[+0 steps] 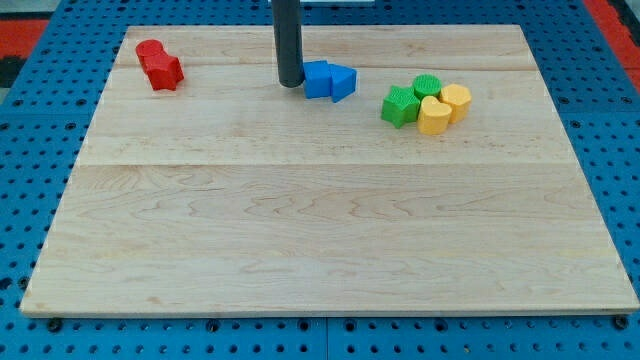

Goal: Push the red blocks slightly towards down

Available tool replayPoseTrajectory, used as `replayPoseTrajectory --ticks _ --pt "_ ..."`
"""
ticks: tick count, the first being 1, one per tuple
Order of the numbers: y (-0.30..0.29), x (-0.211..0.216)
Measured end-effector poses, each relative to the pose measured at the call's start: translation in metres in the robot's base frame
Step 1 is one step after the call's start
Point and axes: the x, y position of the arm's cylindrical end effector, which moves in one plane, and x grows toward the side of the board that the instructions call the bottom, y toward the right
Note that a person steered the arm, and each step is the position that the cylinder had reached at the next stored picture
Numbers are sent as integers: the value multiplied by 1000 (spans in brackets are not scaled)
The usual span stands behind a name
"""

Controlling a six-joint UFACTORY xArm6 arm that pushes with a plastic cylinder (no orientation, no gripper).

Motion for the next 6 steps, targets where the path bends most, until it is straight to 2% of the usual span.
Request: replayPoseTrajectory --ticks 1,2,3,4,6 --pt "-5 -24" --pt "-30 -71" --pt "-62 -101" --pt "-63 -101" --pt "-181 -101"
